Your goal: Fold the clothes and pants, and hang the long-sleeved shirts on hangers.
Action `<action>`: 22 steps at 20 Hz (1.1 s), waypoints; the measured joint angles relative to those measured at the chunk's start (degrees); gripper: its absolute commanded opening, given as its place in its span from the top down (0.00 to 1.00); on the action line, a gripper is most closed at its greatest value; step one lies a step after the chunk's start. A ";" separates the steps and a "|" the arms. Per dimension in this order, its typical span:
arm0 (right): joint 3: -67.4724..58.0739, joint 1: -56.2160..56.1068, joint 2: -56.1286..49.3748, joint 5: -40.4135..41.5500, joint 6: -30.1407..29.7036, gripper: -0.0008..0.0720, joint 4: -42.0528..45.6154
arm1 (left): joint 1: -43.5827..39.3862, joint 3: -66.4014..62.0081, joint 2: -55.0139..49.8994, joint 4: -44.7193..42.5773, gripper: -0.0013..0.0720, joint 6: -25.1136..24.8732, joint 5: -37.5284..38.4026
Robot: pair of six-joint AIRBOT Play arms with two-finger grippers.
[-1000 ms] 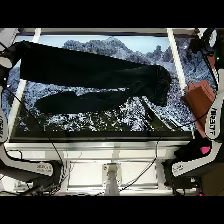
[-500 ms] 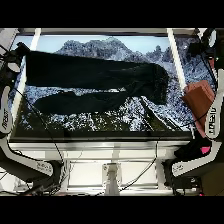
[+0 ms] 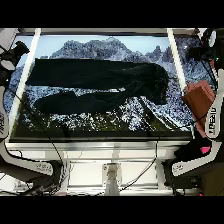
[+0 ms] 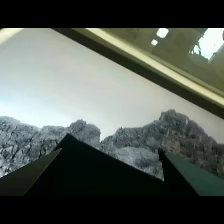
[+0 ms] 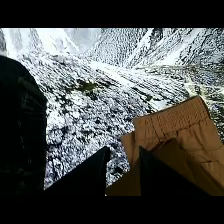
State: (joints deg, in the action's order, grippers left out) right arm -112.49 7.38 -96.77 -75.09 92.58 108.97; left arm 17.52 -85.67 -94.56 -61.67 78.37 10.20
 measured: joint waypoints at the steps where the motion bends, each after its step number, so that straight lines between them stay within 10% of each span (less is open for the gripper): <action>1: 0.92 0.76 0.00 -1.27 -1.55 0.66 -1.95 | 0.59 0.00 1.25 -0.02 0.03 0.00 3.23; 8: 18.32 9.31 0.02 -10.58 -15.91 0.45 -26.01 | 5.20 0.00 10.73 -0.17 0.03 -4.90 23.76; 10: 24.20 11.08 0.02 -11.21 -19.52 0.00 -31.12 | 6.60 0.00 13.09 -0.17 0.03 -5.64 29.11; 22: 40.04 12.22 0.07 -0.24 -28.00 0.24 -45.51 | 9.05 0.02 18.12 -0.09 0.03 -6.82 58.80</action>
State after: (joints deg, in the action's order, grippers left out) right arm -72.44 19.59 -96.71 -75.33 64.58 63.46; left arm 26.57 -85.65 -76.44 -61.76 71.55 68.99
